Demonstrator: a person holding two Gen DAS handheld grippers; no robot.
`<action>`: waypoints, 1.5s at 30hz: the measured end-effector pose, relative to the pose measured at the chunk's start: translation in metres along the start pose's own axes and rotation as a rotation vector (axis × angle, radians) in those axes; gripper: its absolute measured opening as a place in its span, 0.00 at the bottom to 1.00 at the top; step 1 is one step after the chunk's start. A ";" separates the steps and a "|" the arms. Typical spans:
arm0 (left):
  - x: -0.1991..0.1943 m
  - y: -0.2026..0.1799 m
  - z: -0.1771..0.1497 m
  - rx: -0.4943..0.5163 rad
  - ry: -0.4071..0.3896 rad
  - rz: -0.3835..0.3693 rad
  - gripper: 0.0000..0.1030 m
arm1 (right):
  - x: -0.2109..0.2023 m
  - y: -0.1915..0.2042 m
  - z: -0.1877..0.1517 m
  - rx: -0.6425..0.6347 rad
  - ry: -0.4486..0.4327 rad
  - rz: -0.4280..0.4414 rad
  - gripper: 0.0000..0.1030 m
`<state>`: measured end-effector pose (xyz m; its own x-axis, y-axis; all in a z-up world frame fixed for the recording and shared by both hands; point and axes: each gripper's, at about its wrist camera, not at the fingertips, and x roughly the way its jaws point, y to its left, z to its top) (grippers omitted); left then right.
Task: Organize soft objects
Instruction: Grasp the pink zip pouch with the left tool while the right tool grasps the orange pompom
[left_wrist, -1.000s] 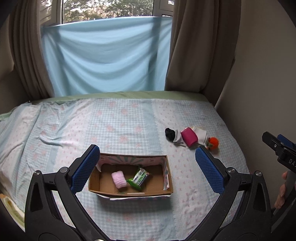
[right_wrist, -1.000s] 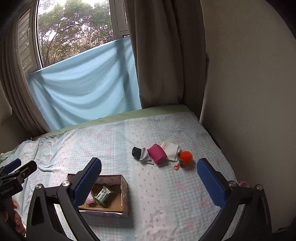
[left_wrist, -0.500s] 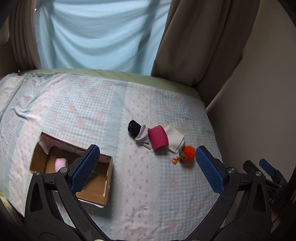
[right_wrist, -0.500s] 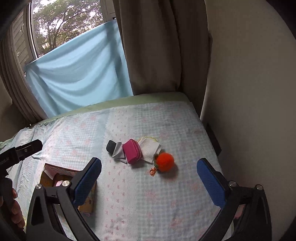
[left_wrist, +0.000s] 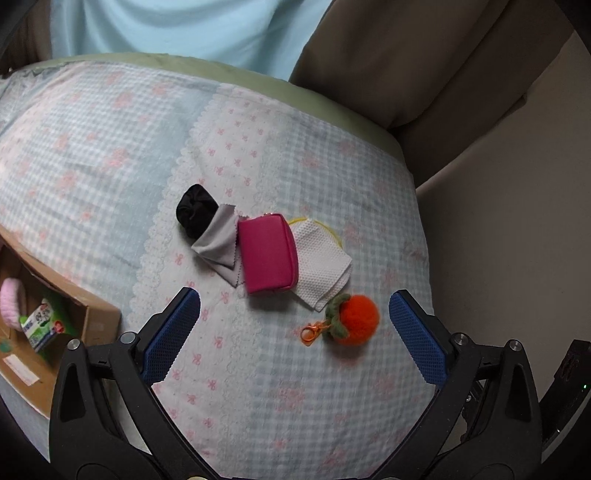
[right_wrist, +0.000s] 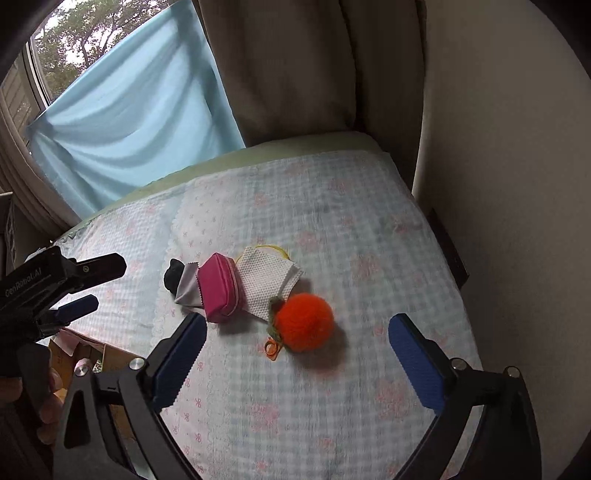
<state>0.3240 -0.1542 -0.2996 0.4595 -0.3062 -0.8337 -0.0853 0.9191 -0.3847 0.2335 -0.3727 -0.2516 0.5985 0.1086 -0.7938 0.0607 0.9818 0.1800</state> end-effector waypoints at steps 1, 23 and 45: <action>0.015 0.002 0.002 -0.006 0.014 -0.002 0.97 | 0.009 -0.003 0.000 0.007 0.007 -0.003 0.95; 0.191 0.038 0.016 -0.055 0.170 -0.028 0.72 | 0.190 -0.028 -0.026 0.058 0.182 0.030 0.66; 0.169 0.028 0.022 -0.018 0.133 -0.023 0.37 | 0.196 -0.021 -0.026 0.071 0.197 0.083 0.34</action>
<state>0.4186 -0.1750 -0.4419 0.3407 -0.3580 -0.8693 -0.0929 0.9073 -0.4101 0.3290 -0.3679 -0.4256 0.4361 0.2234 -0.8717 0.0780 0.9557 0.2840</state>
